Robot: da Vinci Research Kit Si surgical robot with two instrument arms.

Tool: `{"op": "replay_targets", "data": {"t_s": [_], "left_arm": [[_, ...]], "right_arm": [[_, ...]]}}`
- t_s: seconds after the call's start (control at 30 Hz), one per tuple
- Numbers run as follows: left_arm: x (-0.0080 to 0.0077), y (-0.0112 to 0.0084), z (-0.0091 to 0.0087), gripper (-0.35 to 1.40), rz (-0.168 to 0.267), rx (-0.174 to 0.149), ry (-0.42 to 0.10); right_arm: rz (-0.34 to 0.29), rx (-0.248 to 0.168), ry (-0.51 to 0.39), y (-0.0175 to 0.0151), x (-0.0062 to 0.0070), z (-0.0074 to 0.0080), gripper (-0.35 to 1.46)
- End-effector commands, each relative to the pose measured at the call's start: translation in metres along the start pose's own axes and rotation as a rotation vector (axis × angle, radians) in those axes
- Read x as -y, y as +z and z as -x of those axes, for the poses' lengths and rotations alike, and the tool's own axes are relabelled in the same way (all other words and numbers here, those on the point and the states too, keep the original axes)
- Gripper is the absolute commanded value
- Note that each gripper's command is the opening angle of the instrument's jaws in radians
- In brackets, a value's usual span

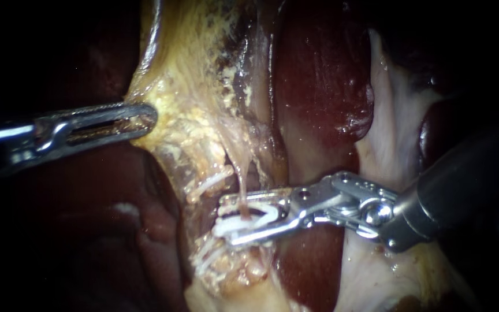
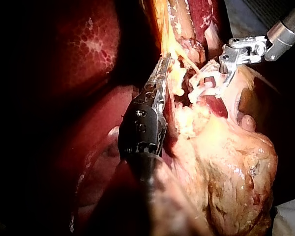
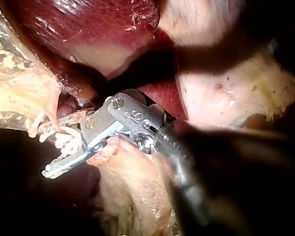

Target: Clipping third clip right tube

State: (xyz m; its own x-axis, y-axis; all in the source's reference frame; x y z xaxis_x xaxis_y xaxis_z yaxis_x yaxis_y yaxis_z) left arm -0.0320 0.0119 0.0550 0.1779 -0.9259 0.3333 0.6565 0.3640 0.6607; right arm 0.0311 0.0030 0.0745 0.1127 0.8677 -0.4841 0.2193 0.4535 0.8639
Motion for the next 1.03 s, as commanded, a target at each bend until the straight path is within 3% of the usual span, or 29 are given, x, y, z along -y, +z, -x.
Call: {"op": "replay_targets", "data": {"t_s": [0.03,0.33,0.37,0.43,0.5,0.6,0.73,1.03], "left_arm": [[0.0001,0.0,-0.0001,-0.35,0.002,0.001,0.0],[0.0002,0.0002,-0.0002,-0.35,0.003,0.002,0.0],[0.0002,0.0002,-0.0002,-0.35,0.003,0.002,0.0],[0.0002,0.0002,-0.0002,-0.35,0.003,0.002,0.0],[0.0002,0.0002,-0.0002,-0.35,0.004,0.002,0.0],[0.0002,0.0002,-0.0002,-0.35,0.004,0.002,0.0],[0.0002,0.0002,-0.0002,-0.35,0.004,0.002,-0.001],[0.0002,0.0002,-0.0002,-0.35,0.004,0.002,0.0]], "right_arm": [[0.011,-0.006,0.0,0.0001,-0.0001,-0.0003,0.53],[0.038,-0.023,0.044,0.0014,-0.0005,-0.001,0.45],[0.041,-0.025,0.061,0.0013,-0.0005,-0.001,0.36],[0.065,-0.027,0.114,0.0007,-0.0004,-0.0009,-0.03],[0.121,0.005,0.142,0.0,-0.0004,-0.0008,-0.35],[0.2,0.032,0.158,-0.0009,-0.0008,-0.0007,-0.35],[0.198,0.033,0.168,-0.0014,-0.0012,-0.0007,-0.35],[0.192,0.036,0.168,-0.0009,-0.0009,-0.0007,-0.35]]}}
